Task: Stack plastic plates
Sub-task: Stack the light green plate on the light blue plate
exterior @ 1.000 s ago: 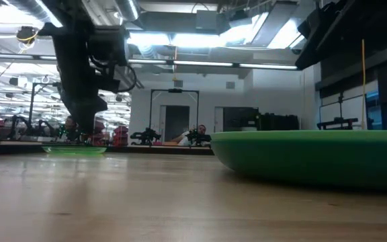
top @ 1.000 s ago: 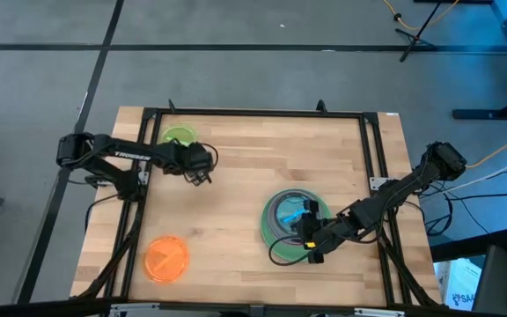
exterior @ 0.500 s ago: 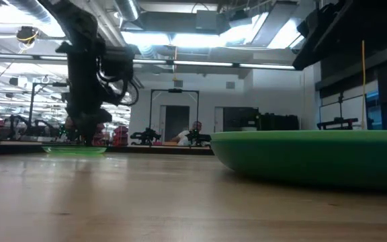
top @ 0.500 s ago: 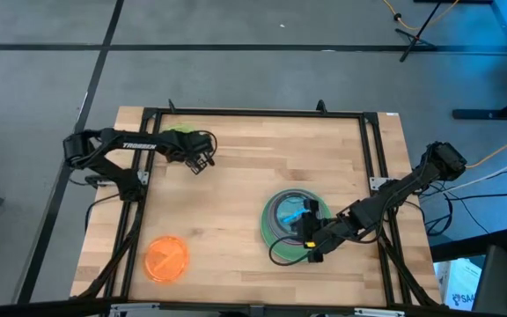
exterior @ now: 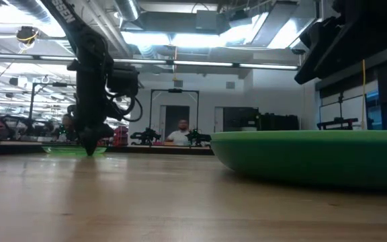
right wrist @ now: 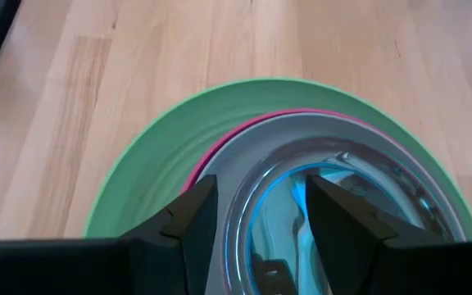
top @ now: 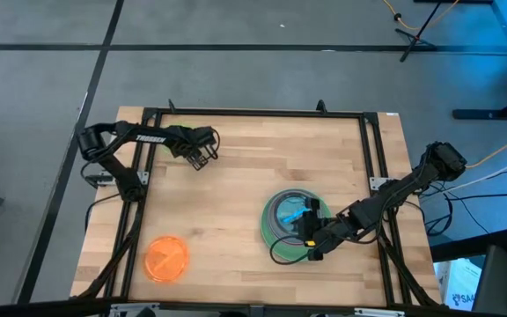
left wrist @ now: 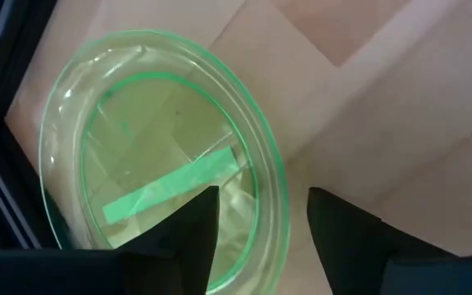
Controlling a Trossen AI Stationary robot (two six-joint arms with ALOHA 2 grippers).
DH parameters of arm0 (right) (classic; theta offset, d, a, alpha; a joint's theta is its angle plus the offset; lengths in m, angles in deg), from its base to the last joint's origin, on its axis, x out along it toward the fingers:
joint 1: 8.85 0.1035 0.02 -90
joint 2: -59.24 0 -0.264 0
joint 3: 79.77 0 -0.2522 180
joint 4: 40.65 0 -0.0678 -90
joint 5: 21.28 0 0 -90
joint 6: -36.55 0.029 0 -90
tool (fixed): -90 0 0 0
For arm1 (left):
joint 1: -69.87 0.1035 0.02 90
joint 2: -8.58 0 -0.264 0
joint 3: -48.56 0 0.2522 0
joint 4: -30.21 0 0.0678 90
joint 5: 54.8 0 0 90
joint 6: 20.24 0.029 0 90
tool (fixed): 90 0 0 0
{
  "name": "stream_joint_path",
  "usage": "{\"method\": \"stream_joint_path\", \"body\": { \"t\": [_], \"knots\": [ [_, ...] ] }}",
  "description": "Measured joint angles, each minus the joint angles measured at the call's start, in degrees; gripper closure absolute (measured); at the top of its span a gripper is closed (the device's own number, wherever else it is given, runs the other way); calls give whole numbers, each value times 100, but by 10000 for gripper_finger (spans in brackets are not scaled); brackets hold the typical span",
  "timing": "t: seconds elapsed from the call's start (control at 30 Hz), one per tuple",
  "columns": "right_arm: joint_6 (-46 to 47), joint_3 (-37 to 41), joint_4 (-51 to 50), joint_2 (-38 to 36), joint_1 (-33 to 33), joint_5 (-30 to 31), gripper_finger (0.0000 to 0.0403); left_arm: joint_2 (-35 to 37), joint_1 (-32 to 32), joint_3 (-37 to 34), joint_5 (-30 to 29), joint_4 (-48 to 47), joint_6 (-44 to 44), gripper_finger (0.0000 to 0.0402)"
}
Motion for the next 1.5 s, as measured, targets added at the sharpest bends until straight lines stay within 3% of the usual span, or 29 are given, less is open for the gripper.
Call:
{"method": "stream_joint_path", "body": {
  "t": [0.5, 0.73, 0.9, 1.2, 1.37, 1.5],
  "knots": [
    [3, 0, -3, 0, 0, 57, 226, -42, 76, -42, -236, 153, 177, 387],
    [31, 0, -5, 0, 0, 139, 226, -29, -293, -37, -293, 160, 331, 394],
    [196, -30, -47, 0, 0, 75, 226, 13, -883, 249, -316, 20, 341, 399],
    [520, -428, -531, -4, 33, -1060, 226, 14, -2622, 1365, -433, -168, 851, 399],
    [790, -451, -887, -7, 312, -1025, 226, 15, -3581, 1978, -283, 127, 1532, 397],
    [1160, -452, -1184, -20, 696, -686, 226, 15, -4206, 2182, 432, 849, 2234, 399]
  ]
}}
